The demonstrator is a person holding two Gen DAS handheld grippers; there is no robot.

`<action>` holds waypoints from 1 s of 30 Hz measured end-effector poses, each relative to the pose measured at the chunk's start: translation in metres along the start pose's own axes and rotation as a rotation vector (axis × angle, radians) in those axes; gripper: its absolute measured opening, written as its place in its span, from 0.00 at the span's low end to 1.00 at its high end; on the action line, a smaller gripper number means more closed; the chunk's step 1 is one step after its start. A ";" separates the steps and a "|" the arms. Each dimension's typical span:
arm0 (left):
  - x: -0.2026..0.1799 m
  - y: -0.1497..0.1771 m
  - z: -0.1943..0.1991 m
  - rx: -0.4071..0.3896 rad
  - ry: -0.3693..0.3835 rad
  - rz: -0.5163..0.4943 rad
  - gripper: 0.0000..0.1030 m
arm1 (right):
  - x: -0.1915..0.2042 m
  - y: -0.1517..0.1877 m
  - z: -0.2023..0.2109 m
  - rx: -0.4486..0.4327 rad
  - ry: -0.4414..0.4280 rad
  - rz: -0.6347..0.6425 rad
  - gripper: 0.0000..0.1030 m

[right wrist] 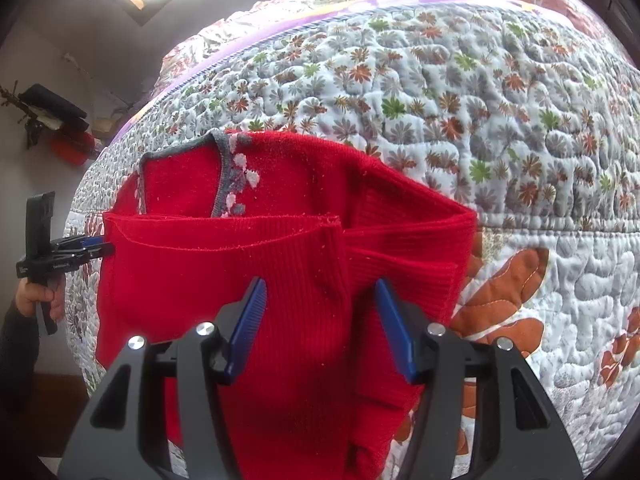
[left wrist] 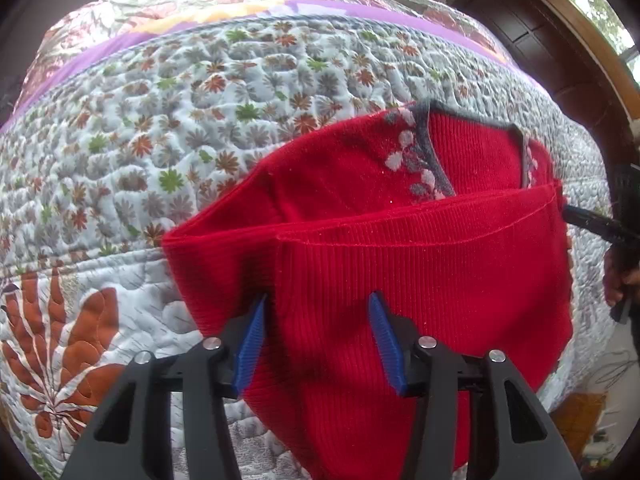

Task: Fold small clothes
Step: 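Grasp the folded edge of the sweater with both tools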

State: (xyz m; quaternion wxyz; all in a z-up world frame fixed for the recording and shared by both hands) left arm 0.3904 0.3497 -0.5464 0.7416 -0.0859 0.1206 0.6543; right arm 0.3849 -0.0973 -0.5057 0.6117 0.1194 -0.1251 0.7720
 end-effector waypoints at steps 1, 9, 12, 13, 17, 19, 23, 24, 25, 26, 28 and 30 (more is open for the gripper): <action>0.002 0.000 0.001 0.001 0.004 0.005 0.45 | -0.001 -0.001 0.001 -0.003 0.003 0.005 0.55; 0.011 0.003 0.004 -0.010 0.014 0.020 0.24 | 0.011 -0.005 -0.001 0.000 -0.012 0.072 0.43; 0.014 0.005 0.005 -0.009 0.015 0.020 0.15 | 0.010 -0.005 -0.003 0.000 -0.002 0.071 0.22; 0.017 0.006 0.006 -0.009 0.015 0.021 0.13 | 0.008 -0.004 -0.003 -0.003 -0.003 0.063 0.17; 0.014 0.003 0.008 -0.025 0.013 0.026 0.04 | 0.009 -0.002 0.001 -0.021 -0.005 0.059 0.04; 0.011 0.005 0.015 -0.048 0.012 0.027 0.04 | 0.010 0.000 0.008 -0.038 -0.007 0.059 0.03; 0.002 0.013 0.045 -0.125 0.035 0.026 0.03 | 0.012 0.004 0.035 -0.089 -0.021 0.036 0.03; -0.001 0.015 0.057 -0.151 0.039 0.020 0.03 | 0.012 0.005 0.041 -0.099 -0.025 0.031 0.03; -0.004 0.017 0.067 -0.165 0.045 0.013 0.03 | 0.013 0.006 0.050 -0.111 -0.036 0.023 0.03; -0.006 0.018 0.075 -0.178 0.048 0.008 0.03 | 0.013 0.007 0.057 -0.120 -0.043 0.017 0.03; -0.010 0.019 0.092 -0.199 0.053 -0.001 0.03 | 0.017 0.009 0.068 -0.138 -0.047 0.016 0.03; -0.011 0.018 0.106 -0.219 0.052 -0.008 0.03 | 0.018 0.009 0.077 -0.155 -0.048 0.014 0.03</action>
Point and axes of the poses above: each gripper's, at about its wrist camera, not at the fingertips, and z roughly against the way its jaws point, x to its left, y to its underside, the point moved 8 cm from there along -z, roughly the way its jaws point, and after that the axes turned 15 degrees about x, right-handed, at the moved point
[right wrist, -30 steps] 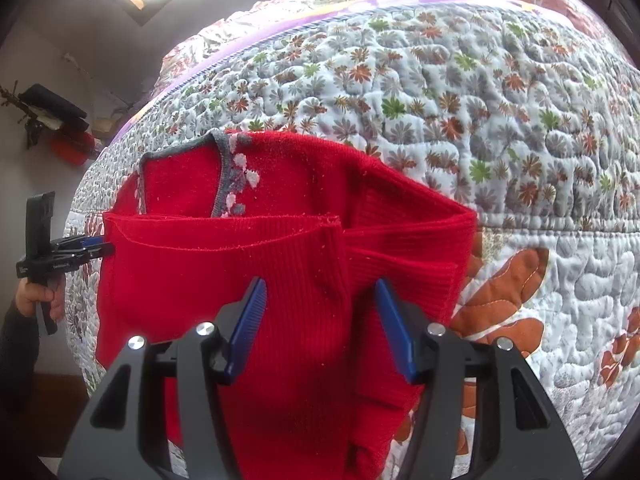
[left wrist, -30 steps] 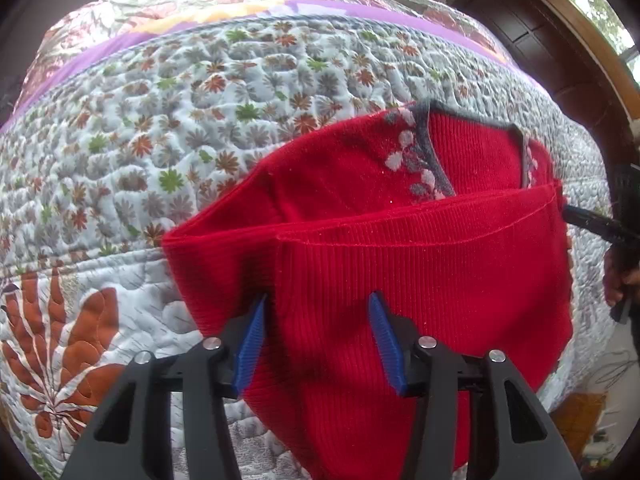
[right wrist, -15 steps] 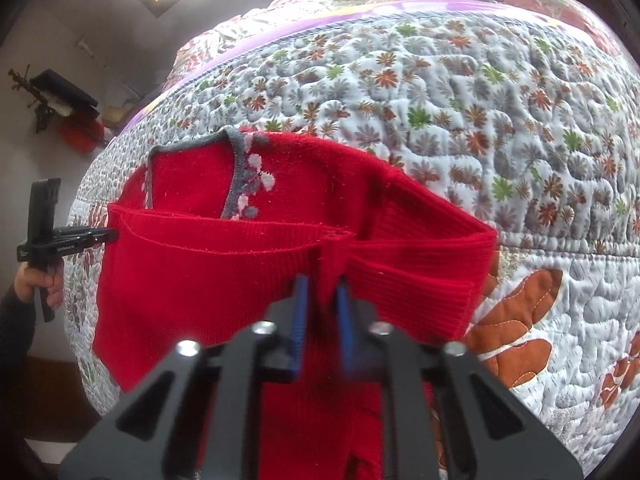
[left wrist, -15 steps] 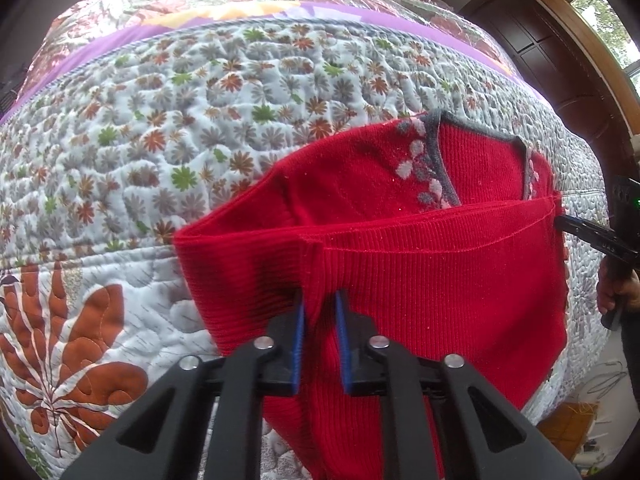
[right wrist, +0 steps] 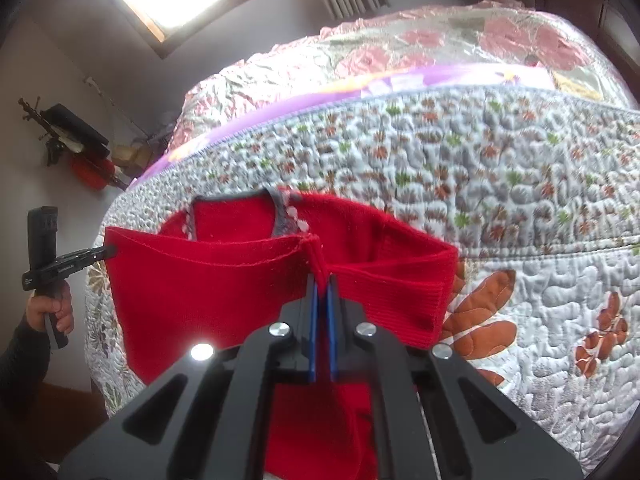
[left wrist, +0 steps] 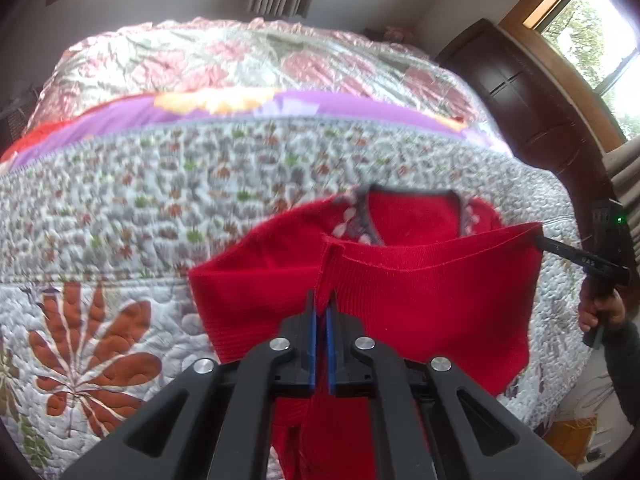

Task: Fold small clothes
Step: 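Grasp the folded edge of the sweater with both tools, then lift the sweater with both tools and fold it over onto itself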

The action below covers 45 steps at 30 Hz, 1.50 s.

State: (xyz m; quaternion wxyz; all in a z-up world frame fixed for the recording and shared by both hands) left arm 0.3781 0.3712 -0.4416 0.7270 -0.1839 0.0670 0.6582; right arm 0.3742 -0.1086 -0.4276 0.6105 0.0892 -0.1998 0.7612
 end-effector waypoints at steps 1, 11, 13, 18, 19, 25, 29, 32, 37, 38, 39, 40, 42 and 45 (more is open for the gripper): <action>-0.002 -0.003 0.003 -0.008 -0.002 -0.003 0.03 | 0.000 -0.002 0.006 -0.012 0.000 -0.004 0.03; 0.008 -0.049 0.008 -0.032 0.017 0.013 0.03 | -0.009 -0.050 0.018 -0.062 -0.025 -0.010 0.03; 0.014 -0.057 -0.002 -0.020 0.028 0.021 0.03 | -0.013 -0.056 0.010 -0.054 -0.020 -0.008 0.03; 0.030 -0.070 -0.029 0.012 0.058 0.049 0.03 | -0.026 -0.071 -0.008 -0.038 -0.015 -0.013 0.03; 0.034 -0.071 -0.034 0.019 0.056 0.053 0.03 | -0.030 -0.074 -0.013 -0.031 -0.017 -0.017 0.03; 0.068 -0.071 -0.087 0.092 0.057 0.140 0.13 | -0.054 -0.077 -0.053 0.029 -0.030 -0.058 0.04; 0.071 -0.067 -0.074 0.014 0.026 0.177 0.26 | -0.060 -0.066 -0.048 0.002 -0.035 -0.114 0.14; 0.050 -0.060 -0.041 -0.105 0.029 0.152 0.36 | -0.045 -0.055 -0.031 -0.037 -0.083 -0.117 0.14; 0.014 -0.051 -0.069 -0.022 0.212 0.091 0.38 | -0.020 -0.055 -0.057 0.031 -0.286 -0.107 0.14; 0.016 -0.050 -0.082 0.007 0.238 0.101 0.38 | -0.024 -0.057 -0.069 0.056 -0.315 -0.123 0.14; 0.022 -0.049 -0.095 0.036 0.229 0.114 0.38 | -0.029 -0.059 -0.077 0.070 -0.329 -0.137 0.14; 0.027 -0.046 -0.103 0.057 0.224 0.123 0.34 | -0.043 -0.059 -0.089 0.089 -0.339 -0.165 0.06; 0.035 -0.042 -0.105 0.063 0.235 0.151 0.24 | -0.065 -0.055 -0.095 0.093 -0.334 -0.224 0.00; 0.030 -0.026 -0.069 -0.012 0.269 0.156 0.30 | -0.055 -0.045 -0.064 0.036 -0.340 -0.208 0.16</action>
Point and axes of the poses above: each gripper's, at about its wrist camera, not at the fingertips, and z roughly against the way its jaws point, x to its left, y to its underside, the point moved 8 cm from there along -z, roughly the way its jaws point, and after that the axes turned 15 degrees about x, right-handed, at the moved point
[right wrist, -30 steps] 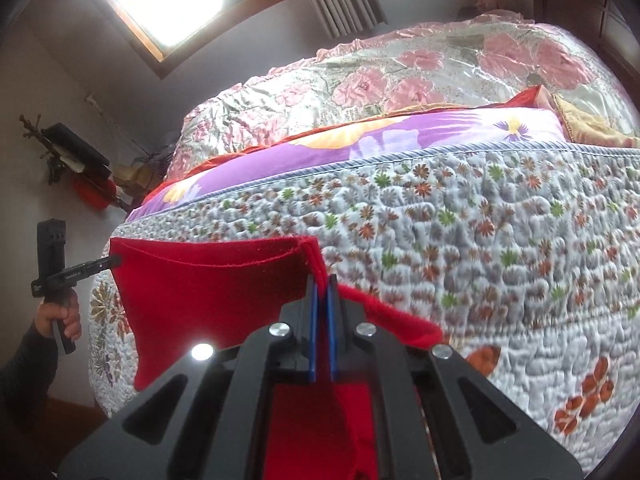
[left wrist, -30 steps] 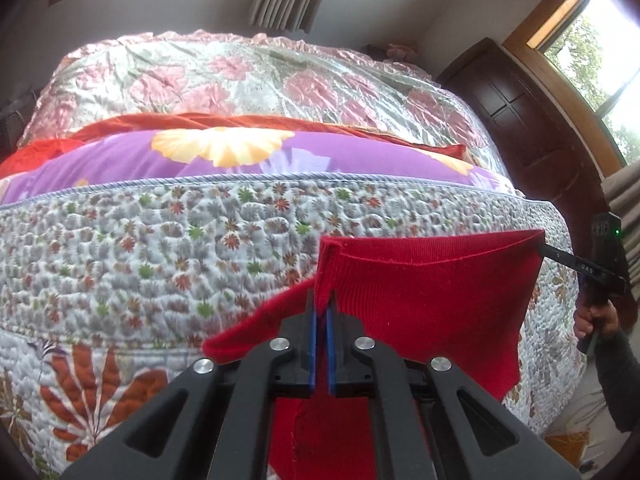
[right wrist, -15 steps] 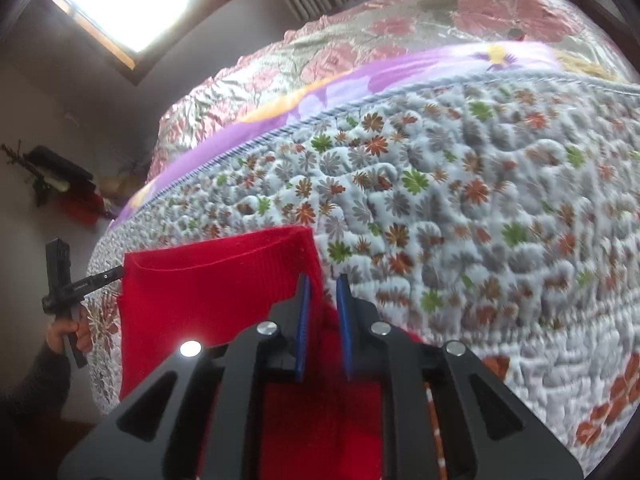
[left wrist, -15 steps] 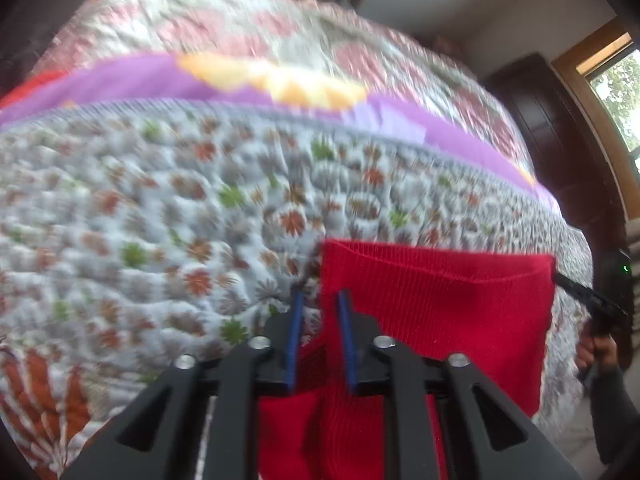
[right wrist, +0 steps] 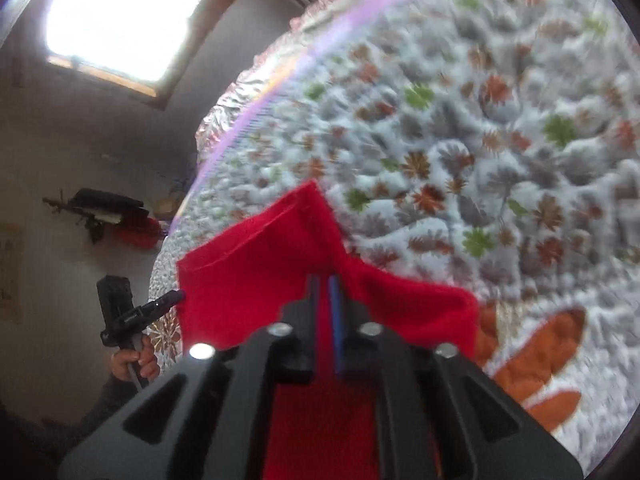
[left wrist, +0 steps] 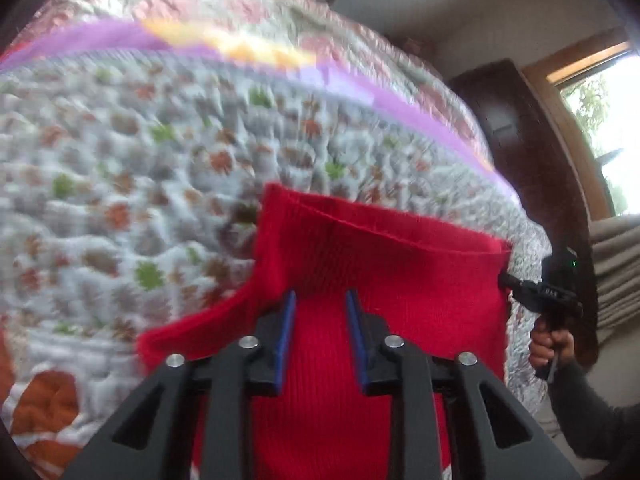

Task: Fold small clothes
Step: 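Lift the sweater with both tools and fold it over onto itself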

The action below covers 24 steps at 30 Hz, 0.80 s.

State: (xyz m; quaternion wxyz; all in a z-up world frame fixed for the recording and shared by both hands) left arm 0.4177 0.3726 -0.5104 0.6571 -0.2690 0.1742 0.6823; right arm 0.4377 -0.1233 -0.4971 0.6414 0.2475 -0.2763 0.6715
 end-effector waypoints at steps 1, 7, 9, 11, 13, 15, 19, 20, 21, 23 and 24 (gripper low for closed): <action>-0.007 0.011 0.009 -0.011 0.040 -0.005 0.33 | 0.012 0.013 0.005 0.009 -0.031 0.018 0.20; -0.002 0.090 -0.021 0.135 0.090 0.043 0.33 | 0.021 0.092 -0.049 0.198 -0.072 0.009 0.21; 0.012 0.100 -0.034 0.136 0.088 0.058 0.27 | 0.004 0.097 -0.062 0.211 -0.023 -0.001 0.00; 0.020 0.101 -0.032 0.130 0.095 0.082 0.16 | -0.005 0.093 -0.058 0.196 -0.047 -0.033 0.00; 0.015 0.103 -0.022 0.107 0.095 0.091 0.18 | -0.001 0.094 -0.047 0.179 -0.033 -0.037 0.02; -0.009 0.112 -0.003 0.076 0.152 0.052 0.21 | 0.014 0.105 -0.034 0.170 -0.040 -0.024 0.12; -0.037 0.149 -0.004 0.126 0.231 0.005 0.24 | 0.033 0.138 -0.028 0.207 -0.110 -0.007 0.13; -0.037 0.160 -0.015 0.158 0.219 -0.001 0.24 | 0.032 0.149 -0.036 0.231 -0.109 -0.008 0.13; -0.038 0.167 -0.024 0.182 0.210 -0.002 0.24 | 0.028 0.154 -0.043 0.247 -0.099 -0.010 0.13; -0.026 0.186 -0.051 0.241 0.180 0.012 0.24 | 0.013 0.164 -0.054 0.277 -0.075 -0.029 0.02; -0.018 0.192 -0.061 0.254 0.163 0.018 0.21 | 0.004 0.166 -0.057 0.274 -0.068 -0.039 0.00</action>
Point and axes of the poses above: each gripper's, at about its wrist camera, not at the fingertips, and z roughly against the way its jaws point, x to its left, y to its underside, the point moved 8 cm from there along -z, roughly the way its jaws point, and after that the axes turned 15 degrees about x, right-handed, at the moved point
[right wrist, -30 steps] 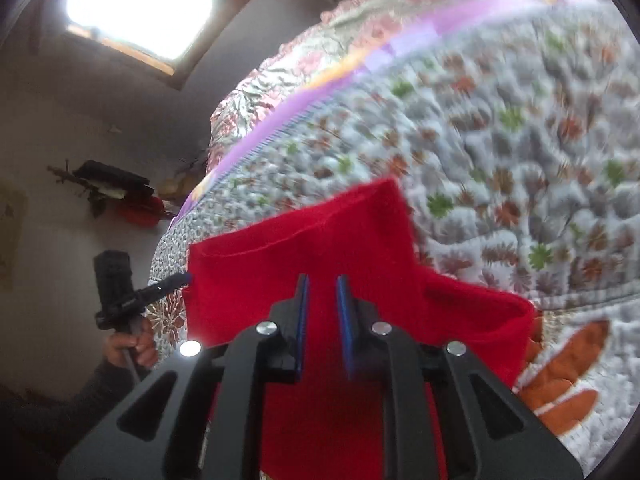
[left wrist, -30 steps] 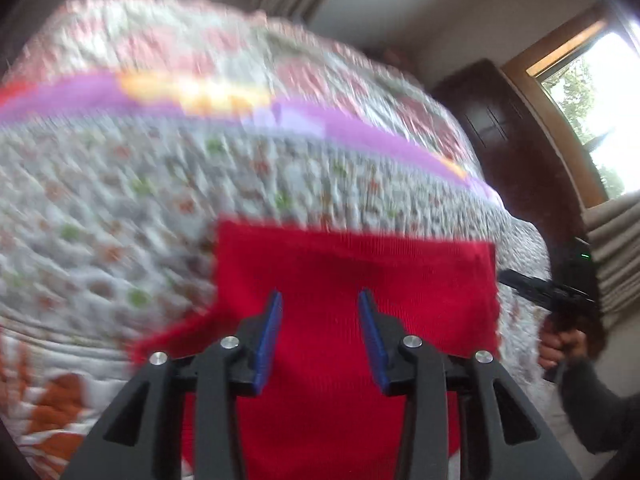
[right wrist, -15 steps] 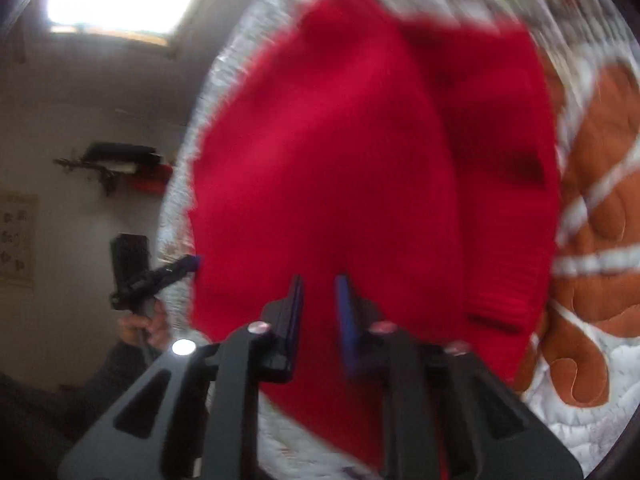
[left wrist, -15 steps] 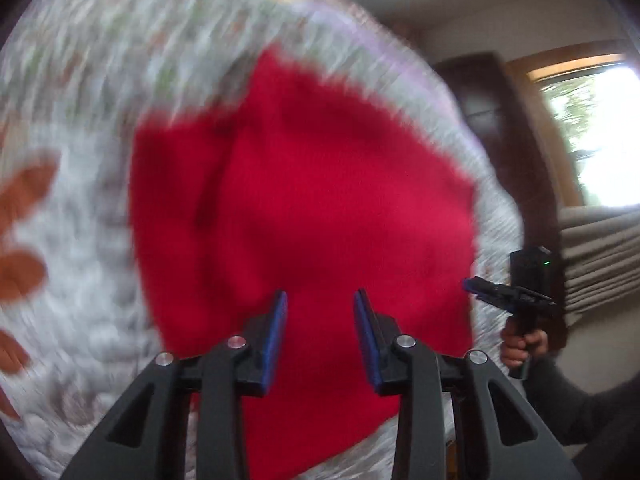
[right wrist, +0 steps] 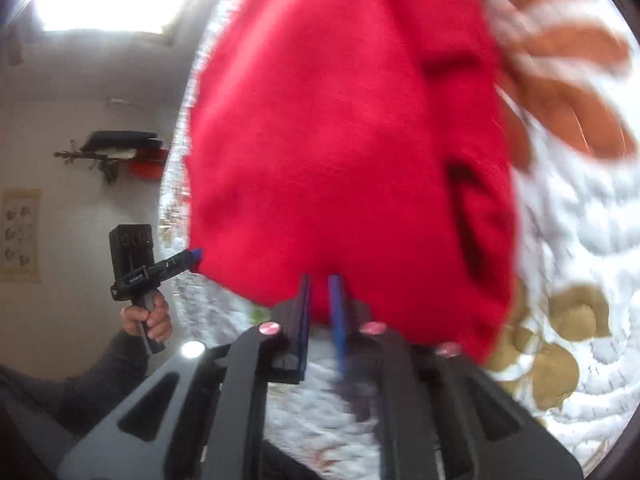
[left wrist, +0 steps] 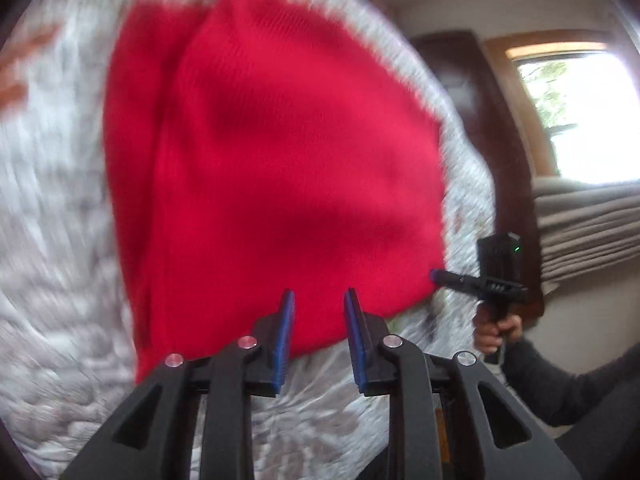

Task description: Fold small clothes

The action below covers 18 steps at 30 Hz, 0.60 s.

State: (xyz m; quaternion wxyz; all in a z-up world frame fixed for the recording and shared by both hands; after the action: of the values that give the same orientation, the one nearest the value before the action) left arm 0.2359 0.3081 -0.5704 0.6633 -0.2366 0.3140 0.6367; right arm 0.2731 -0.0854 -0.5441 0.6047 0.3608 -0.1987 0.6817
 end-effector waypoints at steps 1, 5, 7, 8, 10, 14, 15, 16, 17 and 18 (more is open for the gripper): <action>0.008 0.000 0.000 -0.007 0.005 0.005 0.16 | -0.008 -0.002 0.003 -0.014 -0.015 -0.018 0.00; 0.027 -0.009 0.004 -0.029 0.031 0.038 0.02 | -0.029 0.002 0.029 -0.082 -0.019 -0.055 0.00; 0.028 -0.003 0.009 -0.033 0.045 0.067 0.02 | -0.042 0.006 0.044 -0.107 -0.017 -0.090 0.00; 0.031 0.002 0.015 -0.036 0.049 0.083 0.08 | -0.045 0.006 0.053 -0.121 -0.006 -0.108 0.00; 0.032 0.011 0.037 -0.066 0.074 0.140 0.36 | -0.042 0.010 0.070 -0.158 0.050 -0.125 0.00; 0.037 0.021 0.103 -0.172 0.076 0.225 0.82 | -0.020 0.028 0.106 -0.247 0.249 -0.132 0.18; 0.041 0.021 0.117 -0.179 0.077 0.236 0.82 | -0.004 0.032 0.102 -0.252 0.303 -0.107 0.21; 0.045 0.017 0.131 -0.185 0.068 0.241 0.83 | 0.023 0.037 0.095 -0.253 0.406 -0.043 0.33; 0.049 0.013 0.140 -0.189 0.055 0.242 0.83 | 0.048 0.042 0.083 -0.245 0.496 0.025 0.50; 0.053 0.006 0.147 -0.190 0.049 0.243 0.84 | 0.069 0.046 0.071 -0.240 0.563 0.081 0.58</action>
State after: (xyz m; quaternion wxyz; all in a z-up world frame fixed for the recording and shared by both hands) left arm 0.2460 0.4504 -0.5066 0.5480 -0.2740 0.2948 0.7333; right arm 0.2456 -0.0975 -0.4392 0.6465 0.0753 -0.1168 0.7502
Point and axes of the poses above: each gripper's, at about its wrist camera, not at the fingertips, and z roughly against the way its jaws point, x to its left, y to its underside, the point moved 8 cm from there along -z, roughly the way its jaws point, and after that the axes turned 15 degrees about x, right-handed, at the moved point
